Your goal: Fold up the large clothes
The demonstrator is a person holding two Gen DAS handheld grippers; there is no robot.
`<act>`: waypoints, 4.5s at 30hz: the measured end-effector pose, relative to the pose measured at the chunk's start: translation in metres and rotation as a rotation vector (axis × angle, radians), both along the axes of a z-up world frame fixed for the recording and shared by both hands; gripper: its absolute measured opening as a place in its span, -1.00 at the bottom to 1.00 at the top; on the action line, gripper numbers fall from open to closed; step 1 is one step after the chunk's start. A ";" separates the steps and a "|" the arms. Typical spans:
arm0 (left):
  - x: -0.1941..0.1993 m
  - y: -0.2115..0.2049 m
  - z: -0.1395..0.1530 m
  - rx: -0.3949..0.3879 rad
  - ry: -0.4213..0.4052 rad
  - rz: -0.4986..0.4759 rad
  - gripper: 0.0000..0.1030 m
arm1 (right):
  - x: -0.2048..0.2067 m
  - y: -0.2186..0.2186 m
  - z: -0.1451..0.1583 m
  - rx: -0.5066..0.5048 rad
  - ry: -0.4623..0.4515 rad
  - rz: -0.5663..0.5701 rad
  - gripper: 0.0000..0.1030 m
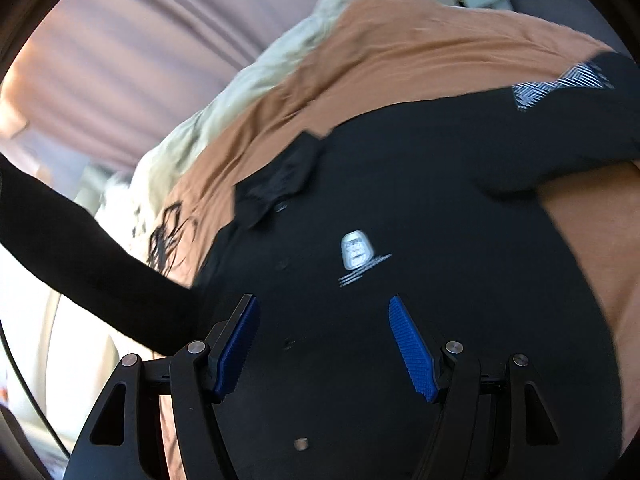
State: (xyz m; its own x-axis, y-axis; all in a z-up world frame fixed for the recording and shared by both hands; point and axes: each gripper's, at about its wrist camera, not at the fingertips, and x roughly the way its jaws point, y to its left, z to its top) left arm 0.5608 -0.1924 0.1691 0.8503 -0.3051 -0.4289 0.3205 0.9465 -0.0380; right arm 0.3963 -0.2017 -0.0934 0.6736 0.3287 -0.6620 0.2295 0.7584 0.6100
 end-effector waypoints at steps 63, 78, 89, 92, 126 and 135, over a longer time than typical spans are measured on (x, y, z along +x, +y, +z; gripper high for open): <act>-0.012 0.237 -0.326 -0.272 0.483 0.430 -0.02 | 0.037 -0.036 -0.082 0.075 0.146 -0.218 -0.74; -0.002 0.234 -0.340 -0.240 0.513 0.478 -0.09 | 0.063 -0.044 -0.079 0.096 0.066 -0.252 -0.66; -0.023 0.243 -0.302 -0.424 0.366 0.397 0.79 | -0.006 -0.093 -0.012 0.055 -0.092 -0.417 0.56; -0.025 0.238 -0.293 -0.432 0.334 0.386 0.80 | -0.032 -0.122 -0.013 0.077 -0.085 -0.499 0.56; -0.016 0.185 -0.318 -0.236 0.396 0.402 0.80 | -0.102 -0.236 -0.063 0.268 -0.172 -0.852 -0.88; -0.019 0.188 -0.311 -0.272 0.383 0.406 0.80 | -0.102 -0.205 0.004 0.235 -0.445 -0.693 -0.91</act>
